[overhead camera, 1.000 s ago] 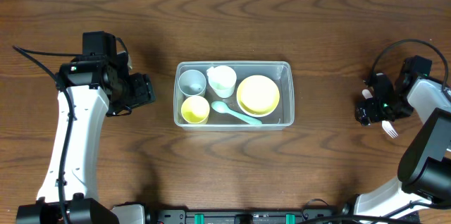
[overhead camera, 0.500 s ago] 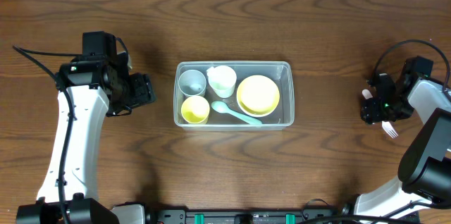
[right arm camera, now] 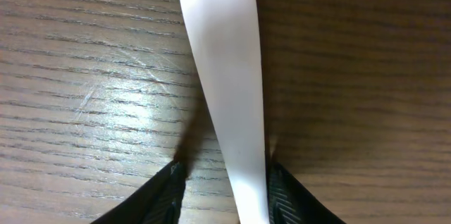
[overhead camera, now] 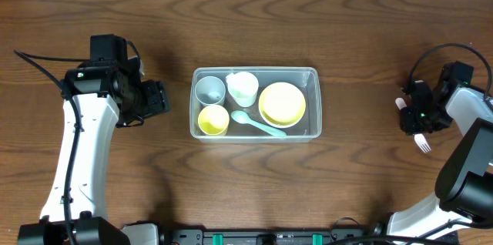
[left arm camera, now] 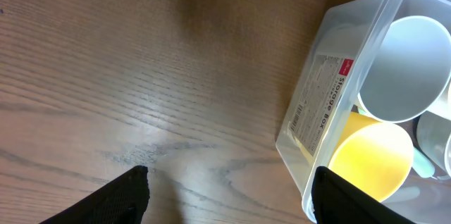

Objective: Pack container
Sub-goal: 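Move the right gripper to the pink-white fork and grasp it, then carry the fork with the right gripper into the box and release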

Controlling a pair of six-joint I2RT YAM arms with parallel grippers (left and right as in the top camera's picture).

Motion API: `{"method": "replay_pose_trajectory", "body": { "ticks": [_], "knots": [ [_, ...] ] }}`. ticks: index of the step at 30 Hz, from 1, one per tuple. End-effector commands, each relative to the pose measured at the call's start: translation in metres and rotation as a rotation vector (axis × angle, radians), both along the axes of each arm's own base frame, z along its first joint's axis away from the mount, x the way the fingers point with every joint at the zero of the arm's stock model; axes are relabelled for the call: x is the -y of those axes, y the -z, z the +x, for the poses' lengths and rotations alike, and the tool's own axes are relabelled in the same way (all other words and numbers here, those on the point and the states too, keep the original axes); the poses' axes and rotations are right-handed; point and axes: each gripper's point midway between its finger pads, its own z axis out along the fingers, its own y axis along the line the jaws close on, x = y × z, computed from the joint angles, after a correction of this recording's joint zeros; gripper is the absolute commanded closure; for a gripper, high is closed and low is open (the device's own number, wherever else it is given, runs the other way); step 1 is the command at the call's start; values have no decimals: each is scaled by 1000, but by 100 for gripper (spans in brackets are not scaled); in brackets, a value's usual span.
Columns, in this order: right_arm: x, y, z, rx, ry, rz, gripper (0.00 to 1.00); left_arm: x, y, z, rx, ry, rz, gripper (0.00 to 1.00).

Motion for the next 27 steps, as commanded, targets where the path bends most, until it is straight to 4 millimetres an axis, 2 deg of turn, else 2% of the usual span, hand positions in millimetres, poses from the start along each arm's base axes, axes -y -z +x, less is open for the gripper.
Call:
{"method": "replay_pose_trajectory", "body": {
  "ticks": [1, 5, 7, 11, 16, 20, 24, 27],
  "knots": [
    [1, 4, -5, -13, 10, 4, 65, 0, -1, -1, -2, 6, -1, 26],
    [1, 4, -4, -13, 10, 4, 72, 0, 0, -1, -2, 6, -1, 26],
    [1, 4, -4, -13, 10, 4, 72, 0, 0, -1, -2, 6, -1, 26],
    [1, 4, -4, -10, 10, 3, 81, -1, -1, -1, -2, 5, -1, 26],
    [2, 4, -3, -6, 10, 1, 85, 0, -1, -1, -2, 6, -1, 26],
    [1, 4, -1, 0, 10, 3, 91, 0, 0, -1, -2, 6, -1, 26],
    [3, 1, 5, 29, 53, -3, 99, -1, -1, -1, -2, 5, -1, 26],
    [8, -10, 17, 87, 134, -15, 99, 0, -1, -1, -1, 6, -1, 26]
  ]
}}
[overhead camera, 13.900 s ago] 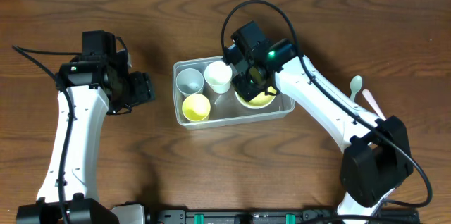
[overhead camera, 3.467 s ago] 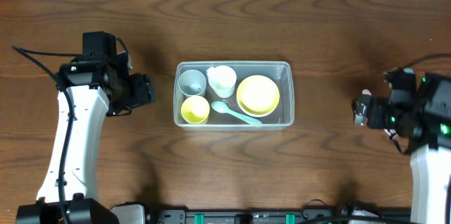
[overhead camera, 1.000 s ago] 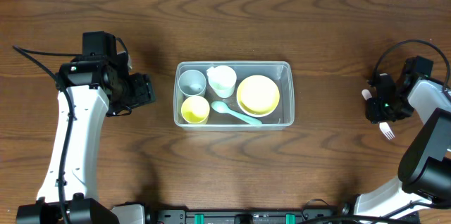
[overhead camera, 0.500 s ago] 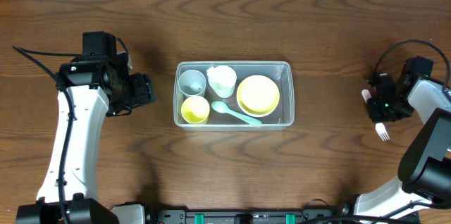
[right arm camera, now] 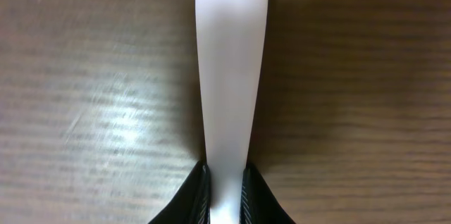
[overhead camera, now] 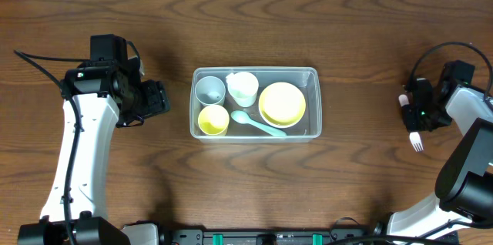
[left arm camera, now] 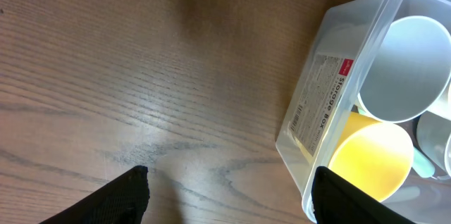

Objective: Pack container
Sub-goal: 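Carry the fork with the right gripper into the box and release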

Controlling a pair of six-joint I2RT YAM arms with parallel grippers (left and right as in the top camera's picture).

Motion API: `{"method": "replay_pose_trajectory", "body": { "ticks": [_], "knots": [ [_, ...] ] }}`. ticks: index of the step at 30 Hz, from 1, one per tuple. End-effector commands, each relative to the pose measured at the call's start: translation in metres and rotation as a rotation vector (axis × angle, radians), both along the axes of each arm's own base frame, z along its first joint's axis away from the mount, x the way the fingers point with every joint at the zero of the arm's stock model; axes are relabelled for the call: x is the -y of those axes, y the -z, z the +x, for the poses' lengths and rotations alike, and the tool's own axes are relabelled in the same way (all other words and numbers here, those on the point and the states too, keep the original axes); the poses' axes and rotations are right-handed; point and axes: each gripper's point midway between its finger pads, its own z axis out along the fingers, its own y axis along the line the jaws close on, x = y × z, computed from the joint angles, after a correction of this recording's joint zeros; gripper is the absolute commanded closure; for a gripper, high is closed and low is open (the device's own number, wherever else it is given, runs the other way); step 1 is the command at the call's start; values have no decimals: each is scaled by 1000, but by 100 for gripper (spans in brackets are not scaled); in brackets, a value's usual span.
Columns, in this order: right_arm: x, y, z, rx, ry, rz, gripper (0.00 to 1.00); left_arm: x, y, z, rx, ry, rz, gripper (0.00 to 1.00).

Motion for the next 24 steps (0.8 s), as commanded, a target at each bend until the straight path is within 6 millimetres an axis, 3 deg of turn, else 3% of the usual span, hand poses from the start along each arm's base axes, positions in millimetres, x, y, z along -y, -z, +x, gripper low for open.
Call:
{"method": "replay_pose_trajectory", "body": {
  "ticks": [1, 4, 7, 12, 14, 18, 21, 24],
  "knots": [
    [4, -14, 10, 61, 104, -1, 99, -1, -1, -1, -2, 6, -1, 26],
    [-5, -51, 35, 190, 111, 32, 99, 0, 0, -2, -5, 6, -1, 26],
    [-34, -104, 60, 352, 30, 100, 99, 0, 0, -3, -9, 6, -2, 26],
    [-116, -199, 73, 561, -203, 162, 99, 0, 0, -3, -8, 6, -1, 26],
    [-156, -222, 67, 600, -351, 162, 99, 0, 0, -3, -7, 6, -1, 26],
    [-240, -236, 39, 611, -685, 179, 99, 0, 0, -3, -8, 6, -1, 26],
    [-295, -225, 11, 553, -892, 194, 99, 0, 0, -3, -9, 6, -1, 26],
    [-331, -212, -11, 500, -1033, 192, 99, 0, 0, -3, -9, 6, -1, 26]
  ]
}}
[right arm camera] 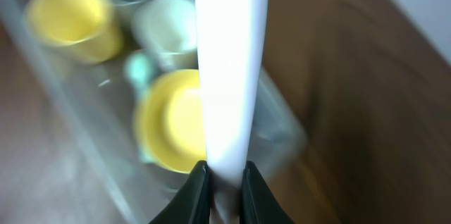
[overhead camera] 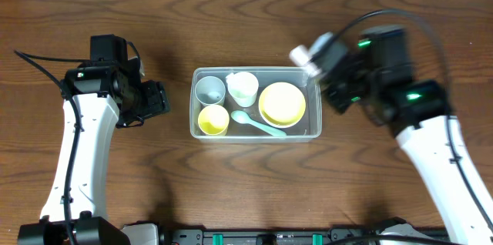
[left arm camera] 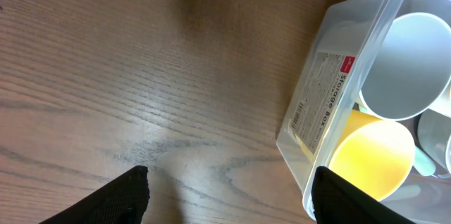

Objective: Pack container
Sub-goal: 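Carry the fork with the right gripper into the box and release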

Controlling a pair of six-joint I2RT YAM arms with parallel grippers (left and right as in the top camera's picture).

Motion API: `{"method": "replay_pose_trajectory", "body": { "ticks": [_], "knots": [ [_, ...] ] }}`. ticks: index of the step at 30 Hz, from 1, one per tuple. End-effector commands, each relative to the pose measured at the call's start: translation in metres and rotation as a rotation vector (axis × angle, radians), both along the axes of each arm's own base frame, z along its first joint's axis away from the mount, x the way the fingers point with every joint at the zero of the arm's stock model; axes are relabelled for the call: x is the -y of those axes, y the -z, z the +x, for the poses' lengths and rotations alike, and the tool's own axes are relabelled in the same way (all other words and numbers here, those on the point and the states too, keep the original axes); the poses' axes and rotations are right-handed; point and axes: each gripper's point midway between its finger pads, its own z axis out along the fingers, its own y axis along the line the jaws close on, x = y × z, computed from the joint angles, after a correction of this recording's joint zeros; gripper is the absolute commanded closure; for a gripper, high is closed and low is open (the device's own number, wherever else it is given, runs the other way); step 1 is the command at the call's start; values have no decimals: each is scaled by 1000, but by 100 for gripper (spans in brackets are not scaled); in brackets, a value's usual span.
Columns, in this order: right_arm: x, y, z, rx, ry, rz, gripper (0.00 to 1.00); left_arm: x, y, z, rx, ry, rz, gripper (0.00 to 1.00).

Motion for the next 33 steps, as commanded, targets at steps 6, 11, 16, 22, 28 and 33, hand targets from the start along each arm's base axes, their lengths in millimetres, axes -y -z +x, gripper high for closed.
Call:
{"method": "replay_pose_trajectory", "body": {
  "ticks": [6, 11, 16, 22, 28, 33],
  "knots": [
    [-67, 48, -39, -61, -277, -146, 99, 0, 0, -2, -4, 6, -1, 26],
    [-85, 84, -51, -155, -338, -203, 99, 0, 0, -3, -7, 5, -1, 26],
    [-87, 109, -53, -199, -347, -265, 95, 0, 0, -4, -13, 5, -2, 26],
    [-87, 110, -53, -202, -346, -266, 62, 0, 0, -4, -12, 6, -2, 26],
    [-88, 104, -44, -185, -275, -240, 58, 0, 0, -4, -13, 7, -1, 26],
    [-72, 66, 0, -62, 44, -149, 53, 3, -1, -4, -5, 46, 5, 26]
  ]
}}
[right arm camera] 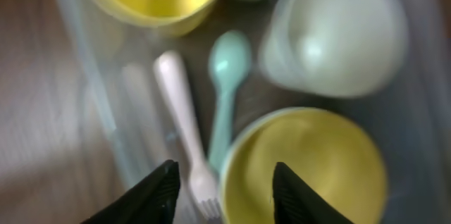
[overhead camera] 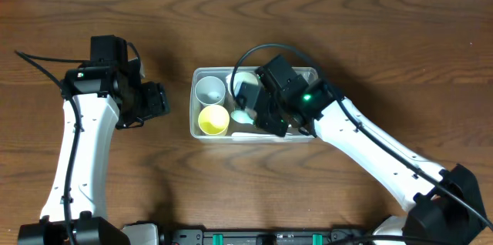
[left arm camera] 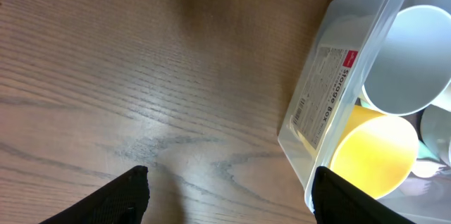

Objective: Pack container

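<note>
The clear plastic container [overhead camera: 312, 75] stands mid-table. In it are a grey cup [overhead camera: 209, 88], a yellow cup [overhead camera: 213, 119], a white cup [right arm camera: 335, 34], a yellow bowl [right arm camera: 306, 168] and a teal spoon [right arm camera: 225, 90]. A white fork [right arm camera: 182, 125] lies flat on the container floor beside the spoon. My right gripper [right arm camera: 225, 196] hangs open just above the fork and bowl, holding nothing; overhead, this right gripper [overhead camera: 268, 122] covers the container's middle. My left gripper [left arm camera: 229, 196] is open over bare wood, left of the container [left arm camera: 331, 90].
A label on the container's left wall [left arm camera: 320, 94] faces the left gripper. The right arm [overhead camera: 370, 149] stretches diagonally from the bottom right across the table. Dark wooden table [overhead camera: 92, 14] all around the container.
The right gripper held the fork above the container's right end; now it is open lower over the middle, and the fork lies inside beside the teal spoon. The left arm has not moved.
At the far right the right gripper stood open around the fork on the table. It was then shut on the fork, then held it over the container. Now the fork lies in the container and the gripper is open.
</note>
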Controlling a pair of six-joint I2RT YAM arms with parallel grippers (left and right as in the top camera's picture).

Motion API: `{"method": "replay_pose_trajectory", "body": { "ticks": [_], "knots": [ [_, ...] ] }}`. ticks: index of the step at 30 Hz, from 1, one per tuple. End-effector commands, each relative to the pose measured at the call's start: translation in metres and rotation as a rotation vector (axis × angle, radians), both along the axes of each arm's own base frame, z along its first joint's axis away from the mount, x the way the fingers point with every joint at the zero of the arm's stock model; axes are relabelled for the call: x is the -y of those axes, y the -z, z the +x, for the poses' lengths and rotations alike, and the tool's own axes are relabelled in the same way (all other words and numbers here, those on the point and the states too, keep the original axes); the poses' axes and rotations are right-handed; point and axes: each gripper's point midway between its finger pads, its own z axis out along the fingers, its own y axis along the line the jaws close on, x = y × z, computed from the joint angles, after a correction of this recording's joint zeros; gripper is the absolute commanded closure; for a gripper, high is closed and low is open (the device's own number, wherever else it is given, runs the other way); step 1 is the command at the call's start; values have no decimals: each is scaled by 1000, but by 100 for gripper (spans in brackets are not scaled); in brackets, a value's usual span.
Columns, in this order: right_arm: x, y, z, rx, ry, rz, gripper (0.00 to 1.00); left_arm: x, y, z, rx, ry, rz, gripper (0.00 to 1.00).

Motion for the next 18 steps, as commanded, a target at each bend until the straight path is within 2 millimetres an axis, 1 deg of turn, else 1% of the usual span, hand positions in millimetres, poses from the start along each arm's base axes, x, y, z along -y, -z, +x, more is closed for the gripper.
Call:
{"method": "replay_pose_trajectory", "body": {
  "ticks": [1, 2, 3, 4, 6, 8, 9, 11, 13, 16, 18],
  "knots": [
    [30, -42, 34, 114, 316, 77, 51, 5, -3, -1, 13, 60, 7, 25],
    [43, -55, 45, 145, 420, 111, 46, 8, -5, 0, 25, 97, 13, 25],
    [58, -67, 56, 166, 532, 152, 38, 14, -8, 2, 41, 138, 19, 25],
    [72, -76, 63, 176, 622, 190, 30, 19, -11, 4, 58, 176, 25, 21],
    [108, -93, 77, 181, 796, 272, 21, 29, -18, 9, 95, 255, 63, 17],
    [142, -101, 86, 173, 921, 322, 14, 39, -27, 16, 135, 343, 131, 14],
    [156, -102, 90, 163, 958, 337, 11, 45, -30, 18, 151, 380, 147, 12],
    [186, -99, 94, 134, 1026, 357, 1, 66, -35, 24, 202, 497, 164, 2],
    [216, -95, 97, 129, 1103, 350, 1, 83, -38, 28, 244, 587, 181, 2],
    [252, -95, 100, 147, 1195, 347, 1, 85, -42, 35, 277, 603, 242, 2],
    [267, -94, 99, 148, 1233, 340, 1, 85, -42, 35, 278, 603, 243, 2]
  ]
}}
